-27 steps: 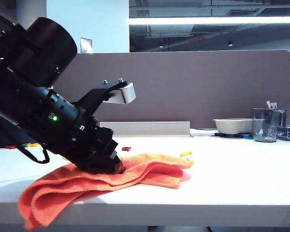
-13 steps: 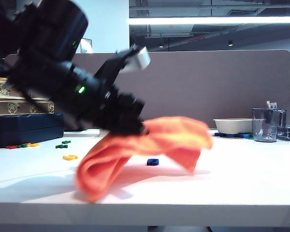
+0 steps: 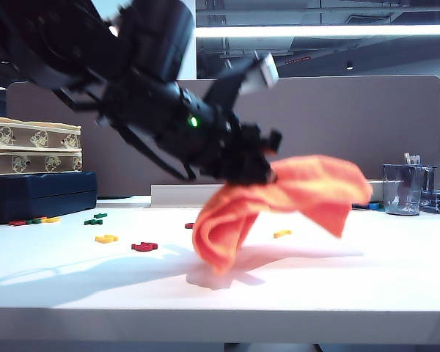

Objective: Use an orange cloth to wipe the letter magnets on the table away for a distance.

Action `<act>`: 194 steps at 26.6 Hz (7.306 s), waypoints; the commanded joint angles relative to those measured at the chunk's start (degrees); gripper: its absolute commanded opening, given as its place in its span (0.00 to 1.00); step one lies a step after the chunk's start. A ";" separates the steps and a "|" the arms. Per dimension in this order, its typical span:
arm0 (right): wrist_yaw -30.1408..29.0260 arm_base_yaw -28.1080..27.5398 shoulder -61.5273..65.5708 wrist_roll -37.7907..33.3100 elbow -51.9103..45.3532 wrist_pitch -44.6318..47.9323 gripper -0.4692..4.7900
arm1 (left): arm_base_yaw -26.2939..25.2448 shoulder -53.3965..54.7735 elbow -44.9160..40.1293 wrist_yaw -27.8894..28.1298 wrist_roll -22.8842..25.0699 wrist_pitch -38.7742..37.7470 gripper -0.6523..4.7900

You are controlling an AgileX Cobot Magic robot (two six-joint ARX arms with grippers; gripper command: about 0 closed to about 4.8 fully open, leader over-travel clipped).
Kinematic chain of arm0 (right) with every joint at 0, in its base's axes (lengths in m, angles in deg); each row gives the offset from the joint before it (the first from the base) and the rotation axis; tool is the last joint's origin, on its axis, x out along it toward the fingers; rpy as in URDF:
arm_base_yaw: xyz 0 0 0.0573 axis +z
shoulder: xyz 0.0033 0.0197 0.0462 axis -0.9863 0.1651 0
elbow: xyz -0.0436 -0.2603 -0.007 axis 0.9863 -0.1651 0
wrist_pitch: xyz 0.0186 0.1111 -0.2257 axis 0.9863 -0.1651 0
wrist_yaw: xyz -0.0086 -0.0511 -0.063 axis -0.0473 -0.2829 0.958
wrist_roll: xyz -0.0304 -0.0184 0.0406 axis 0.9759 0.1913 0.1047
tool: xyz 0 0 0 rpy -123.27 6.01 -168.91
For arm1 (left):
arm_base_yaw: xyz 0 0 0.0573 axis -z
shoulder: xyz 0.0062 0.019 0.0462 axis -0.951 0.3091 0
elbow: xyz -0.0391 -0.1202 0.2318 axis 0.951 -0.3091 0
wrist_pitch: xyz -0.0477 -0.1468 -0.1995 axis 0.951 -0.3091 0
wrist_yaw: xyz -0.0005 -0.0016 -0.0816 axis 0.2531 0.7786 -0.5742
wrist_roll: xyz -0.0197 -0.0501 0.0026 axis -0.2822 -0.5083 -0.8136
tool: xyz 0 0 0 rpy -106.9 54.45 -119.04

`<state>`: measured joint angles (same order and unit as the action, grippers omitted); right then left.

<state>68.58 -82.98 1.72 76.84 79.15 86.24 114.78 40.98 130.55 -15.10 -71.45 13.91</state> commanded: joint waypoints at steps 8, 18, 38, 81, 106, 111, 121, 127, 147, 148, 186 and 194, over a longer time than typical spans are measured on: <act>0.04 -0.02 -0.22 -0.07 -0.44 0.94 0.08 | -0.50 4.20 0.79 12.07 -1.84 -5.66 0.11; 0.04 -0.02 -0.22 -0.07 -0.44 0.94 0.08 | -9.29 4.17 0.74 15.39 -7.06 -12.57 0.11; 0.04 -0.02 -0.22 -0.04 -0.44 0.94 0.08 | -32.09 4.07 0.72 14.93 0.09 -12.63 0.11; 0.02 -0.02 -0.22 -0.07 -0.44 0.94 0.08 | -8.31 1.46 0.83 11.54 -4.04 -3.19 0.11; 0.04 -0.02 -0.22 -0.07 -0.44 0.94 0.08 | -36.02 0.28 0.81 11.23 -3.78 -7.39 0.11; 0.04 0.00 -0.22 -0.07 -0.44 0.94 0.08 | -31.06 -6.12 0.85 8.39 -4.76 -0.46 0.11; 0.04 -0.02 -0.22 -0.07 -0.44 0.94 0.08 | -8.96 -3.76 12.04 11.32 -8.81 1.05 0.11; 0.04 0.00 -0.22 -0.07 -0.44 0.92 0.08 | -2.19 7.82 21.84 11.30 -8.90 0.90 0.11; 0.04 -0.02 -0.22 -0.07 -0.44 0.94 0.08 | -3.89 20.65 25.40 17.97 -17.94 -15.17 0.11; 0.04 -0.02 -0.22 -0.07 -0.44 0.94 0.08 | -6.12 20.65 25.40 17.97 -17.94 -15.32 0.11; 0.04 -0.02 -0.22 -0.07 -0.44 0.94 0.08 | -34.99 -7.80 25.16 7.06 -6.38 -32.96 0.11; 0.04 -0.02 -0.22 -0.07 -0.44 0.94 0.08 | -32.68 -19.67 17.62 4.33 -6.56 -37.16 0.11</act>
<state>68.58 -82.98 1.72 76.84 79.15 86.24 81.53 23.37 149.92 -9.98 -78.03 -23.18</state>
